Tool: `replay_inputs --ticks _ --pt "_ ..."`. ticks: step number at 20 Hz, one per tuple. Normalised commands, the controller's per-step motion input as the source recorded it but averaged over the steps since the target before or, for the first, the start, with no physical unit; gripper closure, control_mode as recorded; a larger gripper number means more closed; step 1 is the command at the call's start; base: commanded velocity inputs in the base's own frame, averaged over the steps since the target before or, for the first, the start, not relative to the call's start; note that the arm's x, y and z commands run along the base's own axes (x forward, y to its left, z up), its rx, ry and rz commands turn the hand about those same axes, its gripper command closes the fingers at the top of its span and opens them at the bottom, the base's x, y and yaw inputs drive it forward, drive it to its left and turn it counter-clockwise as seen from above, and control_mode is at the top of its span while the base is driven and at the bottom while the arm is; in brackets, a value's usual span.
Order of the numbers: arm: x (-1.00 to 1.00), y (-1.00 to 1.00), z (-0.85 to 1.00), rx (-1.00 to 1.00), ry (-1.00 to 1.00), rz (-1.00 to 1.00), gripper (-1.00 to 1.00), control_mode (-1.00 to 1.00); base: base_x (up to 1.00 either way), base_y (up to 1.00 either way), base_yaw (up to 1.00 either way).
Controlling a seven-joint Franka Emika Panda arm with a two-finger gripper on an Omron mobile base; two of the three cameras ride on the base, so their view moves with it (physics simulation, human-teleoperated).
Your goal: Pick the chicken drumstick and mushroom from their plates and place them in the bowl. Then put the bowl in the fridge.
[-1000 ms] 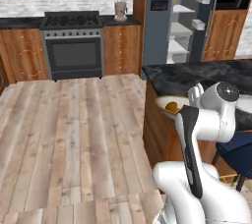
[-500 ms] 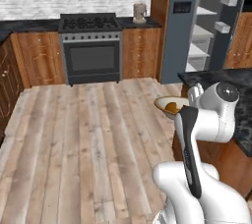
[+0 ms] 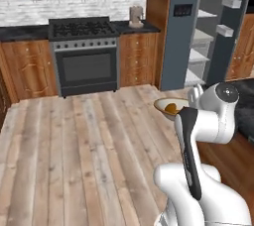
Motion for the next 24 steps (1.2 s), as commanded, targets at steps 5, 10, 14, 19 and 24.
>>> replay_inputs --ticks 5,10,14,19,24 --pt "0.00 0.00 0.00 0.00 0.00 0.00 1.00 1.00 0.75 0.38 -0.32" --pt "0.00 0.00 0.00 0.00 0.00 0.00 1.00 1.00 0.77 0.37 -0.28" --pt "0.00 0.00 0.00 0.00 0.00 0.00 1.00 1.00 0.78 0.36 -0.26" --pt "0.00 0.00 0.00 0.00 0.00 0.00 1.00 1.00 0.78 0.36 -0.25" --pt "0.00 0.00 0.00 0.00 0.00 0.00 1.00 1.00 0.74 0.34 -0.28"
